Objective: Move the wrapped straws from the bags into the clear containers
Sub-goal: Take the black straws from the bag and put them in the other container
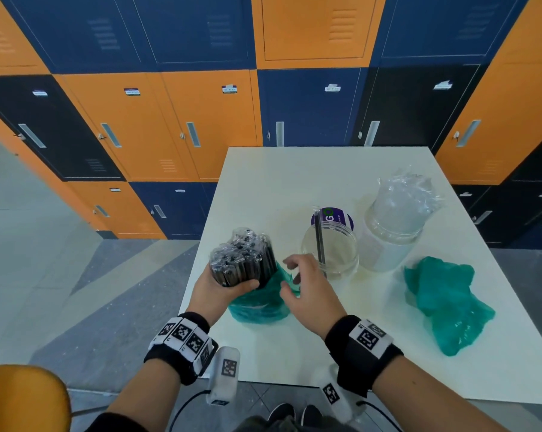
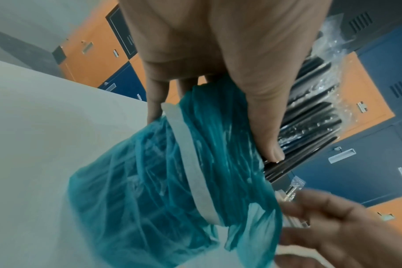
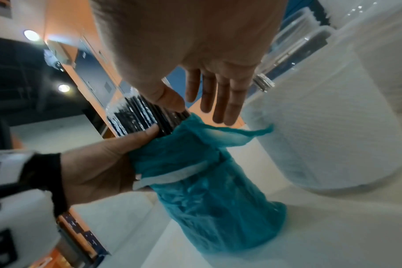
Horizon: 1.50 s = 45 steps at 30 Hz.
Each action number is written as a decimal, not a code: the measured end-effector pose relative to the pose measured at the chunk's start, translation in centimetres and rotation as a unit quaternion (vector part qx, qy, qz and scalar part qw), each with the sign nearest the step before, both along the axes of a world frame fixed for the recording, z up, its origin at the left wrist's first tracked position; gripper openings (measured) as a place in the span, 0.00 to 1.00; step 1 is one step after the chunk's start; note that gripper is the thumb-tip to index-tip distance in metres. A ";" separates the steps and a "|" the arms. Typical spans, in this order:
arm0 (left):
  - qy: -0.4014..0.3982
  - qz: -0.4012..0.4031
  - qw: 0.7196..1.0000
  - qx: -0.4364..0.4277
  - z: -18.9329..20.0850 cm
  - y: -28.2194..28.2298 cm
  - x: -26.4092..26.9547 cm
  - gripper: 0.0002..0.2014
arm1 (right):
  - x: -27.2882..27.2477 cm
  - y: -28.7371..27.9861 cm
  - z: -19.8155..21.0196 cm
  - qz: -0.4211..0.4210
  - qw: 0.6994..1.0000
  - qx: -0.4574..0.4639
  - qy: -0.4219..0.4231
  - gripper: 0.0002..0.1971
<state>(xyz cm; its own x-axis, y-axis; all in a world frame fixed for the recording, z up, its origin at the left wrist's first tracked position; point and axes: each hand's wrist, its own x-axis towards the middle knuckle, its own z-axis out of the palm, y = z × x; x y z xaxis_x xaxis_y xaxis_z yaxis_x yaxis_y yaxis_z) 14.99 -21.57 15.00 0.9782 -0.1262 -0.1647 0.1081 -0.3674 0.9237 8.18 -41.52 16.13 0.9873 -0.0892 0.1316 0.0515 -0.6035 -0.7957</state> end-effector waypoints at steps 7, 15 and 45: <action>0.029 -0.004 0.999 -0.033 0.0 -1.0 0.0 0.36 | 2.1 0.2 0.8 -0.028 0.996 0.077 0.019 0.17; 0.029 0.000 0.999 -0.026 -0.6 -1.7 0.0 0.30 | 2.3 -0.3 1.1 -0.093 0.988 0.122 0.025 0.15; 0.029 -0.017 0.996 -0.088 -1.0 -2.4 -1.0 0.39 | 2.3 -1.8 1.7 -0.034 0.999 0.023 -0.001 0.07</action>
<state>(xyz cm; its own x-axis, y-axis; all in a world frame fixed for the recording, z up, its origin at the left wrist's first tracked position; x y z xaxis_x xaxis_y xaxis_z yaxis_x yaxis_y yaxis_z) 14.01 -23.94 13.98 0.9623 -0.1914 -0.1930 0.1533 -0.2044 0.9668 10.50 -43.35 17.79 0.9783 -0.1626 0.1285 0.0137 -0.5678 -0.8231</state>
